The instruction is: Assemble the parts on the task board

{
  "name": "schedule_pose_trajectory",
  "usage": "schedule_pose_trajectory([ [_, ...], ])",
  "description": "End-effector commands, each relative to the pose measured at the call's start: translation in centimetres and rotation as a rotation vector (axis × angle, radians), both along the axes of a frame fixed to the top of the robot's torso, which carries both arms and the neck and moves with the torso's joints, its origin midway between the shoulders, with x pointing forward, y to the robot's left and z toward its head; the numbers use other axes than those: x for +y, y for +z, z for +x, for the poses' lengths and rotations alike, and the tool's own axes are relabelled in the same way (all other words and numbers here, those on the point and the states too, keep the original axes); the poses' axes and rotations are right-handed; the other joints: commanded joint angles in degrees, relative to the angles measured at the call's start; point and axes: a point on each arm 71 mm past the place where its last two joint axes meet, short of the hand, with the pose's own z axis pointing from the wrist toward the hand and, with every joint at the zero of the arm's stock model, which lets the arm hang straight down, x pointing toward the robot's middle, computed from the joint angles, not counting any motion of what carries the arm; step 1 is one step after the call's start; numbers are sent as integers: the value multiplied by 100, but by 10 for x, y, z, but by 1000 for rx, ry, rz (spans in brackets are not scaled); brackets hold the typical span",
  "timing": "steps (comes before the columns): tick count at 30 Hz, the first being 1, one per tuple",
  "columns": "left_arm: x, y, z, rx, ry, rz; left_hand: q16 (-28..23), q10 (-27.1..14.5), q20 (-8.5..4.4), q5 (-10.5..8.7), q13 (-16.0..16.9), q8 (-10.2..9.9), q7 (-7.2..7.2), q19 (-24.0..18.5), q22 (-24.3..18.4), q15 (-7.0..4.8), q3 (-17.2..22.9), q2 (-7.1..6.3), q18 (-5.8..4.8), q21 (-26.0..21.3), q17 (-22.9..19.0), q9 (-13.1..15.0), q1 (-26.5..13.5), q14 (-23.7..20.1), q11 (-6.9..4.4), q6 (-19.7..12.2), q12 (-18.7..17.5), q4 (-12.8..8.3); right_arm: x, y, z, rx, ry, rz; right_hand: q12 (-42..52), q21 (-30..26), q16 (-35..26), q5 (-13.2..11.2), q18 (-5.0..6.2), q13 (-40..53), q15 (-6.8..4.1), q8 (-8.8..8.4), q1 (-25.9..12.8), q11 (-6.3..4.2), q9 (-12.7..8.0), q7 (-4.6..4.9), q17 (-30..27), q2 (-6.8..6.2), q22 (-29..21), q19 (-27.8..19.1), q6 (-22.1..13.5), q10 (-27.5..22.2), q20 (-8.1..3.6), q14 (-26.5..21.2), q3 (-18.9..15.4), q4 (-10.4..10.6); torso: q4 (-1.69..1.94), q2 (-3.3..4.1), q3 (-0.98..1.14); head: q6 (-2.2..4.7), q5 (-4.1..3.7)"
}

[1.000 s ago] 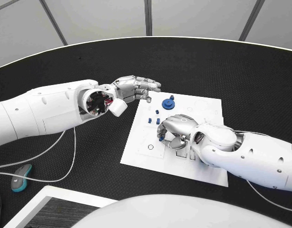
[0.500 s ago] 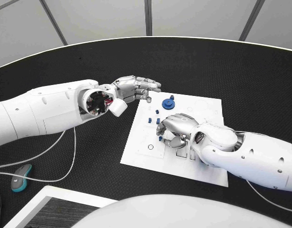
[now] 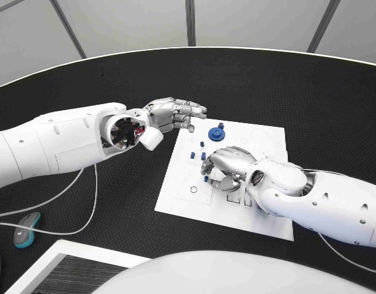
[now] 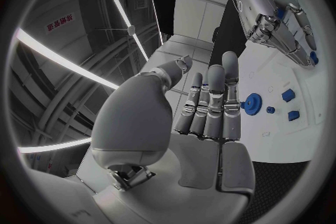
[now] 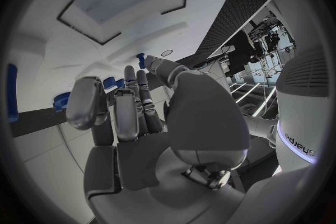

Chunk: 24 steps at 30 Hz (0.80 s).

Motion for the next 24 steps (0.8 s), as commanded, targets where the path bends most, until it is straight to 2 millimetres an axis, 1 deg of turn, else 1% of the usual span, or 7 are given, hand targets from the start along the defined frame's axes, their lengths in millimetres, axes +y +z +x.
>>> schedule_pose_trajectory([
  [1, 1, 0, 0, 0, 1, 1, -15, -23, 7, 33, 6, -17, 8, -24, -6, -1, -27, 39, 87, -19, -5, 6, 16, -28, -1, -32, 36, 2, -6, 3, -2, -7, -8, 12, 26, -19, -31, 23, 52, -9, 43, -21, 3, -3, -3, -6, -10, -29, -6, -8, -33, -14, 28, 288, 10, 29, -11, -10, -1, 0, -20],
  [5, 2, 0, 1, 0, 3, 1, -15, -23, 7, 33, 6, -17, 8, -24, -6, -1, -27, 39, 87, -19, -5, 6, 16, -28, -1, -32, 36, 2, -14, 7, -7, -17, -18, 34, 45, -12, -35, 37, 51, -8, 40, -25, 5, -8, -3, -8, -17, -26, -2, -3, -36, 8, 28, 286, 11, 34, -13, -15, 5, 0, -36],
  [9, 4, 0, 1, 0, 9, 4, -15, -30, 8, 33, 7, -16, 8, -24, -12, -1, -31, 41, 87, -27, -11, 11, 27, -34, -1, -35, 42, 0, -30, 16, -12, -7, -52, 74, 58, -23, -47, 54, 54, -9, 37, -31, 5, -14, -4, -19, -36, -37, -10, -3, -45, 22, 27, 281, 7, 37, -27, -22, 18, 0, -104],
  [13, 5, -1, 2, -1, 14, 5, -15, -30, 8, 33, 7, -16, 8, -24, -12, -1, -31, 41, 87, -27, -11, 11, 27, -34, -1, -35, 42, 0, -47, 32, -9, -14, -95, 93, 80, -25, -52, 67, 56, -14, 26, -41, -11, -31, -4, -41, -43, -72, -11, 1, -57, 45, 22, 279, -11, 51, -40, -35, 9, 55, -212],
  [19, 5, -1, 3, -3, 13, 4, -15, -30, 8, 33, 7, -16, 8, -24, -12, -1, -31, 41, 87, -27, -11, 11, 27, -34, -1, -35, 42, 0, -78, 57, 12, -43, -182, 79, 76, -65, -82, 22, 63, -44, 3, -70, -56, -55, -9, -89, -87, -183, -36, -2, -97, 2, 5, 268, -74, 96, -49, -55, -8, 162, -395],
  [21, 5, -1, 3, -3, 13, 4, -15, -30, 8, 33, 7, -16, 8, -24, -12, -1, -31, 41, 87, -27, -11, 11, 27, -34, -1, -35, 42, 0, -87, 61, 17, -49, -207, 69, 71, -84, -82, 15, 66, -54, 3, -80, -59, -55, -11, -97, -87, -210, -48, -5, -111, -19, 2, 268, -90, 105, -48, -58, -17, 187, -450],
  [24, 5, -1, 3, -3, 12, 4, -15, -30, 8, 33, 7, -16, 8, -24, -12, -1, -31, 41, 87, -27, -11, 11, 27, -34, -1, -35, 42, 0, -97, 62, 25, -52, -236, 53, 63, -140, -88, 7, 75, -70, 3, -101, -54, -54, -17, -130, -96, -244, -84, -18, -141, -56, 0, 266, -113, 118, -40, -52, -15, 216, -504],
])
